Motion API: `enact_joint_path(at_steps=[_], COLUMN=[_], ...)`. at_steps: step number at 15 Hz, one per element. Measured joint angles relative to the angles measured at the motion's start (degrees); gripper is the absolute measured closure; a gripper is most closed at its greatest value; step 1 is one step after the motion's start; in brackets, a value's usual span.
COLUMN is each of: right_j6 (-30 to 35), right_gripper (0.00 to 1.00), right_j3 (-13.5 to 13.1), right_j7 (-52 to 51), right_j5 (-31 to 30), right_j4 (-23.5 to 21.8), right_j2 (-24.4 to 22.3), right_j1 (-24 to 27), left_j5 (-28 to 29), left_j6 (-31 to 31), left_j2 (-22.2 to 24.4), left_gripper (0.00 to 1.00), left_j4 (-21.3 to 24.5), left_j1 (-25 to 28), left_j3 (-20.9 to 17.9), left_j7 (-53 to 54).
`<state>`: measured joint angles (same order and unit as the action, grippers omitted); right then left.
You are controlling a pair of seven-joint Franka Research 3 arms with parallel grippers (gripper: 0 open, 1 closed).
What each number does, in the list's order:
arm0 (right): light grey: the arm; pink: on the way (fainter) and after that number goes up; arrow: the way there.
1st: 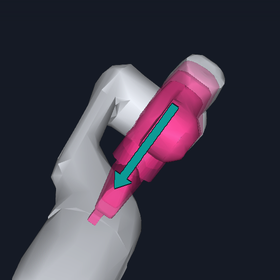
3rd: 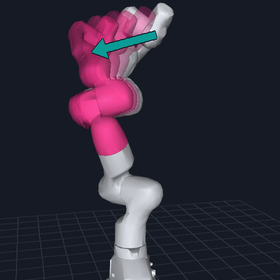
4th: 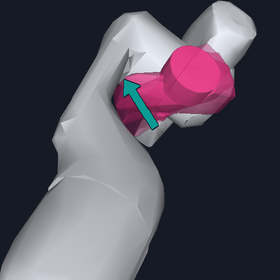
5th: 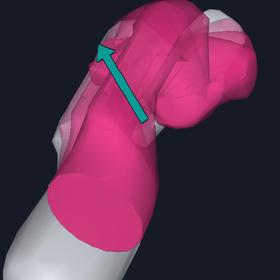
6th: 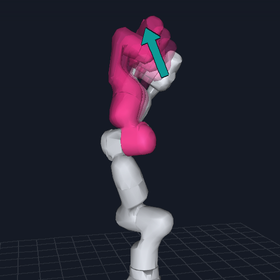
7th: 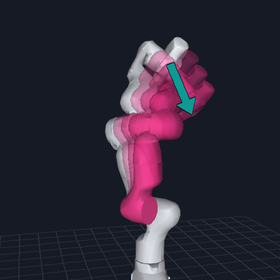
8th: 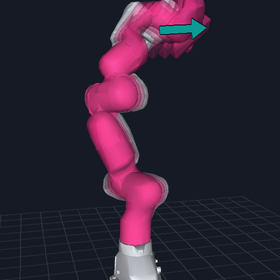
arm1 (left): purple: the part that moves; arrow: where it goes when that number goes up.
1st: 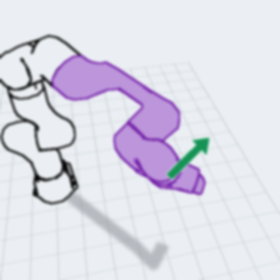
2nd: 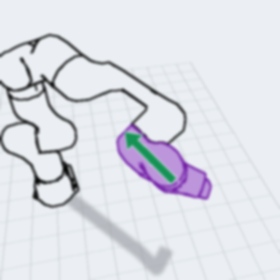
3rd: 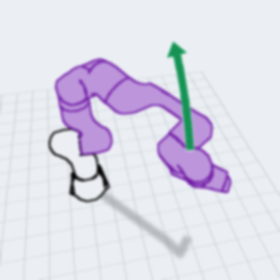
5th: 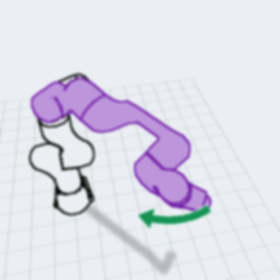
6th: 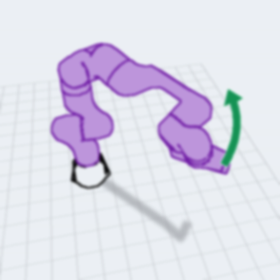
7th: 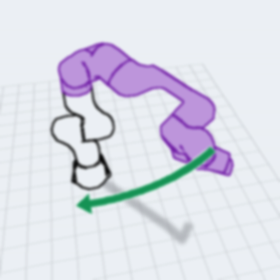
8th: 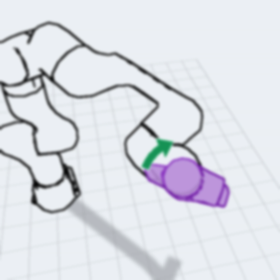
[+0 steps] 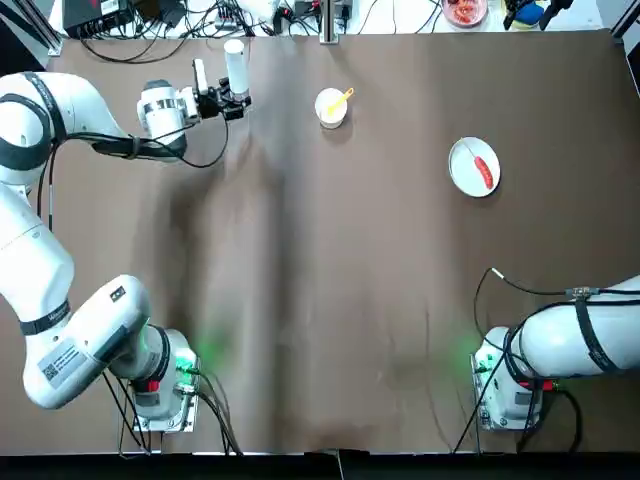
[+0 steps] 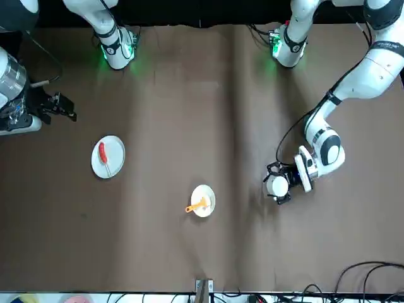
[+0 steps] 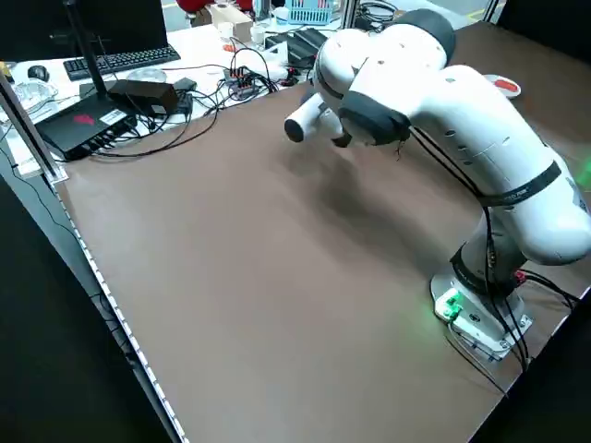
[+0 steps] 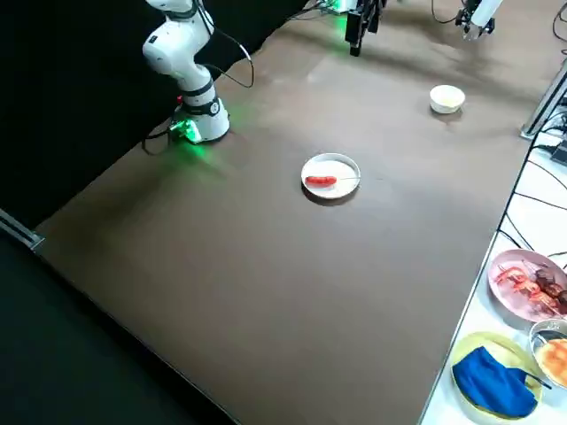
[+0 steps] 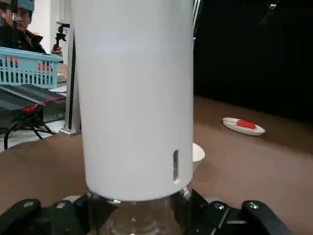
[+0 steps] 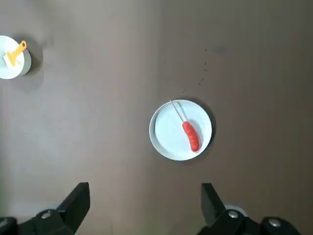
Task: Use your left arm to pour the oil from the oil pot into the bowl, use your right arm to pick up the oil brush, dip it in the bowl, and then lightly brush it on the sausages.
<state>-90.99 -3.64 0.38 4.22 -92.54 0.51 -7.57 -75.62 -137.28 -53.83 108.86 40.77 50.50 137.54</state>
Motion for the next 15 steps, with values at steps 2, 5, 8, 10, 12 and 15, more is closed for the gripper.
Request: enact_joint_path(at_steps=[2,5,8,10,12,15], right_j6=[0.0,0.0,0.0,0.0,0.0,0.0], right_gripper=[0.0,0.0,0.0,0.0,0.0,0.0], right_j3=[0.0,0.0,0.0,0.0,0.0,0.0], right_j7=[0.0,0.0,0.0,0.0,0.0,0.0], right_j5=[0.0,0.0,0.0,0.0,0.0,0.0], right_j4=[0.0,0.0,0.0,0.0,0.0,0.0], right_j2=[0.0,0.0,0.0,0.0,0.0,0.0], right_j1=[0.0,0.0,0.0,0.0,0.0,0.0], left_j5=[-1.0,-1.4,-5.8,-8.3,-8.5,-8.6], left_j6=[-3.3,-10.3,-16.8,-21.1,-27.2,-30.9], left_j2=[0.2,0.6,0.7,1.2,1.6,2.4], left_gripper=[0.44,0.44,0.44,0.44,0.44,0.44], left_j4=[0.7,0.9,0.0,-1.3,-2.0,-1.9], left_j1=[-0.3,-3.5,-8.6,-11.2,-11.9,-13.3], left_j3=[2.1,3.3,3.4,3.7,5.8,6.6], left_j7=[1.9,3.7,6.1,7.8,7.9,8.0])
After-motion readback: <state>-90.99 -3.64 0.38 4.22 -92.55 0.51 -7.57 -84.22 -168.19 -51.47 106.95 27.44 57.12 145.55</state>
